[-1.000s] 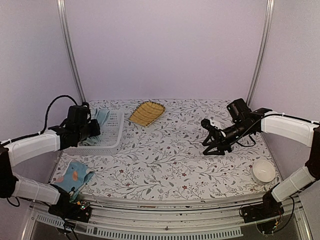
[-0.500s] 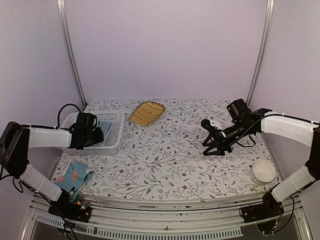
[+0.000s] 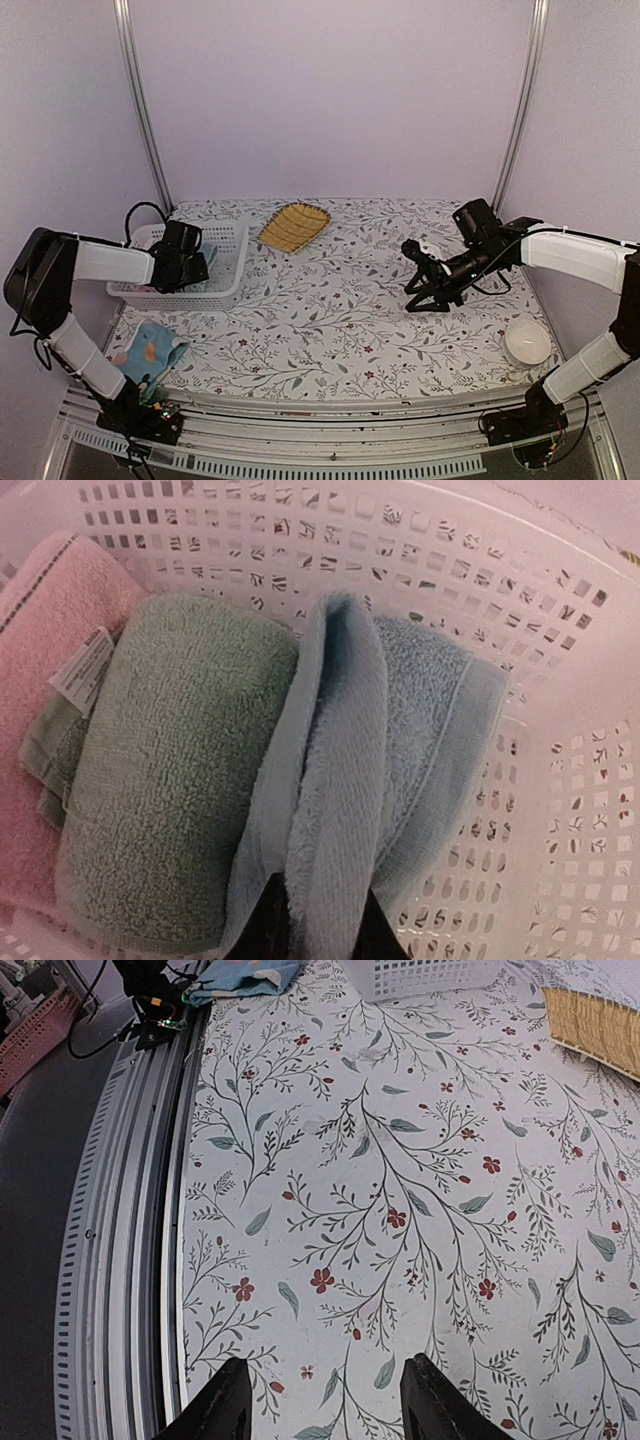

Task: Roll the towels
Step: Place the towel in the bin.

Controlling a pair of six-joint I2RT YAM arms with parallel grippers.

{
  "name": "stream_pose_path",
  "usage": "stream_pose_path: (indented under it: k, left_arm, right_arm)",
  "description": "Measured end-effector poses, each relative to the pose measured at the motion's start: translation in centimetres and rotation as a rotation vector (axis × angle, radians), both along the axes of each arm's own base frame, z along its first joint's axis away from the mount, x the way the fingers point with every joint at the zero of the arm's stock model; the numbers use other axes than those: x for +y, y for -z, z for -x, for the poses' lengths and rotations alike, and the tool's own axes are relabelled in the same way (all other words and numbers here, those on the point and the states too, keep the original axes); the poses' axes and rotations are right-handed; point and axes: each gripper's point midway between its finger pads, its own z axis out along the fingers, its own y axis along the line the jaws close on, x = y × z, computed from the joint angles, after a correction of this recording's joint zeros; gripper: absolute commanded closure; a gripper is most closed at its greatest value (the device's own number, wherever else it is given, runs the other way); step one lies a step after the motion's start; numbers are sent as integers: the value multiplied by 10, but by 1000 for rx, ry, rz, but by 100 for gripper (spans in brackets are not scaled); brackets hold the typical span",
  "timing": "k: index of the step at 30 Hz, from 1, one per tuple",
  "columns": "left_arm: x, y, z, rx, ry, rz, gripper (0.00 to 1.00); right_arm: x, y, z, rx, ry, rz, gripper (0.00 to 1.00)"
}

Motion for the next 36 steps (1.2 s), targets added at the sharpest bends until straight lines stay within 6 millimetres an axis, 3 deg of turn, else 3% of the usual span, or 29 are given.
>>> stream_pose_path:
  k: [17, 22, 30, 36]
  left_arm:
    - [15, 13, -15, 100, -102, -126, 100]
    - [14, 12, -15, 105, -101, -128, 78]
    - [13, 12, -12, 133, -93, -135, 55]
    - [9, 13, -9, 143, -81, -141, 51]
  right_arm:
    - [-1, 3, 1, 9, 0, 5, 47]
    - [-1, 3, 1, 9, 0, 5, 47]
    - [-1, 3, 1, 9, 0, 5, 47]
    - [-1, 3, 1, 9, 0, 5, 47]
